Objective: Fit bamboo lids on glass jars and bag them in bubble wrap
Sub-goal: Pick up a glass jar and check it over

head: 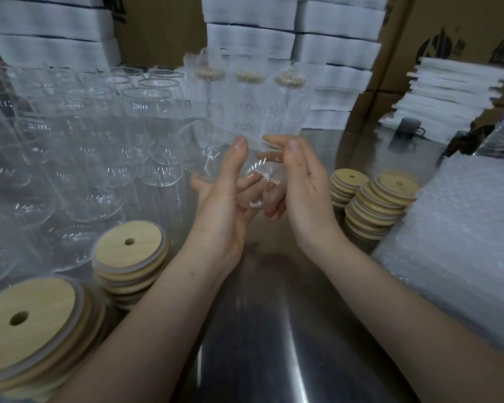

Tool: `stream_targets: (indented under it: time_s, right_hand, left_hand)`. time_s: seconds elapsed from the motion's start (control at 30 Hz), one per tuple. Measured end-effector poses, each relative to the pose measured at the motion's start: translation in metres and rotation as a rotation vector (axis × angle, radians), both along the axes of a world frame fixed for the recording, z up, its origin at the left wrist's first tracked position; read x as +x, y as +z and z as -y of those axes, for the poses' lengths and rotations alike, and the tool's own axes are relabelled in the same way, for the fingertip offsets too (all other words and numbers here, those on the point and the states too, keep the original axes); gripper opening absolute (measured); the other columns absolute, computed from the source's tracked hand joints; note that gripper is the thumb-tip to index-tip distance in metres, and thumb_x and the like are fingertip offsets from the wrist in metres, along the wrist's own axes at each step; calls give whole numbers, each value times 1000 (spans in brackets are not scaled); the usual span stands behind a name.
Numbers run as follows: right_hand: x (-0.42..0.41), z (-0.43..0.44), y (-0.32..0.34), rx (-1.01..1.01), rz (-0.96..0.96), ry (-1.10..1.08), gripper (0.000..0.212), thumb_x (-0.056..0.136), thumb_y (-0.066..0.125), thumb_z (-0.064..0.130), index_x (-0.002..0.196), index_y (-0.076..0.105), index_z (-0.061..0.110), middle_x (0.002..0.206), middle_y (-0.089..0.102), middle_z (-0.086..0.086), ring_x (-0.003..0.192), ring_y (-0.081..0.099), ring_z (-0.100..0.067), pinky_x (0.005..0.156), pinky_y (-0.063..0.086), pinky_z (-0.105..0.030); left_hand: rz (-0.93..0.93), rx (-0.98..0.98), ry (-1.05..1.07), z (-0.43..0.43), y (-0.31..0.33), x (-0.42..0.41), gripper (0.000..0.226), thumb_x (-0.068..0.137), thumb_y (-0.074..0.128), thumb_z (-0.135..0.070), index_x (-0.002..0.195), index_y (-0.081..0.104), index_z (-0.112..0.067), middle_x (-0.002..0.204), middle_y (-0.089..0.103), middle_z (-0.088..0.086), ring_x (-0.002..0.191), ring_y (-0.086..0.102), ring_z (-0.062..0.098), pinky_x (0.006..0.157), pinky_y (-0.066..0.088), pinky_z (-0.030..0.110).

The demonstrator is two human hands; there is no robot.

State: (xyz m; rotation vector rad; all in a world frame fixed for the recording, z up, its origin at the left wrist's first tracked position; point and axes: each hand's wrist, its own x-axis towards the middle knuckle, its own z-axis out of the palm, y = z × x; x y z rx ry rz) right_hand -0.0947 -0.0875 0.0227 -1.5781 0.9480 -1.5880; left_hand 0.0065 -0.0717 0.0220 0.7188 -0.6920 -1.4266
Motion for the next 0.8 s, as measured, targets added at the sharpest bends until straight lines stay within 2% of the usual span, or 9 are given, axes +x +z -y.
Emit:
stream_targets:
  time_s: [0.1, 0.17, 0.23, 0.3, 0.4, 0.47, 0.53, 0.67, 0.8]
  right_hand:
    - [-3, -2, 5, 97, 65, 164, 26, 104, 37, 36, 110, 63, 33, 108, 68, 5, 44, 57, -13, 40, 46, -28]
    - [-6, 0, 7, 168, 85, 301, 29, 101, 39, 39, 118, 62, 33, 117, 65, 4, 49, 61, -16, 44, 52, -29]
    - [-11, 2, 9, 221, 97, 448, 34, 94, 44, 42, 123, 60, 36, 126, 62, 7, 56, 62, -19, 52, 57, -30]
    - [-14, 4, 9, 252, 114, 585, 38, 89, 48, 39, 125, 58, 38, 133, 59, 7, 63, 64, -21, 59, 59, -32]
    - [-17, 6, 8, 248, 136, 729, 40, 87, 52, 28, 126, 57, 37, 133, 54, -5, 72, 66, -21, 67, 61, -34]
    - [-17, 7, 7, 221, 135, 755, 42, 85, 57, 23, 124, 60, 37, 125, 51, -7, 73, 68, -20, 67, 61, -32]
    - [-17, 7, 7, 194, 112, 714, 46, 80, 64, 23, 124, 61, 35, 116, 66, -13, 71, 70, -20, 65, 61, -31]
    - [-18, 5, 11, 34, -29, 515, 61, 75, 72, 15, 132, 54, 28, 121, 67, -8, 63, 67, -24, 56, 58, -29]
    - [-18, 2, 13, -106, -186, 339, 62, 73, 77, 5, 125, 57, 31, 130, 63, -5, 54, 59, -34, 55, 54, -39]
  left_hand:
    - [-20, 26, -7, 0, 0, 5, 102, 68, 70, -64, 146, 28, -14, 128, 58, 18, 83, 70, 24, 78, 57, 40]
    - [-29, 16, 37, 0, 0, 7, 72, 71, 64, -65, 129, 41, -29, 119, 62, 19, 95, 71, 23, 81, 58, 40]
    - [-49, 20, 17, -1, 2, 7, 42, 80, 54, -64, 101, 62, -28, 99, 70, 15, 94, 63, 23, 76, 52, 36]
    - [-85, 31, 11, 1, 1, 10, 51, 85, 49, -64, 84, 70, -19, 86, 71, 14, 95, 53, 27, 77, 44, 35]
    - [-224, -3, -1, 1, 2, 15, 59, 87, 48, -66, 99, 72, -14, 102, 63, 16, 103, 54, 26, 89, 39, 39]
    - [-258, -37, -44, 0, 5, 16, 65, 88, 44, -68, 80, 79, -13, 90, 58, 10, 90, 51, 24, 78, 39, 35]
    - [-288, -41, -60, 0, 5, 15, 72, 87, 42, -69, 59, 77, -11, 76, 62, 10, 73, 54, 22, 64, 41, 30]
    - [-361, -12, -58, -3, 7, 13, 68, 86, 42, -67, 82, 73, -7, 74, 68, 12, 62, 65, 25, 56, 51, 26]
    - [-348, 38, -32, -3, 6, 12, 65, 88, 40, -67, 103, 64, -9, 73, 71, 12, 65, 71, 26, 70, 56, 32]
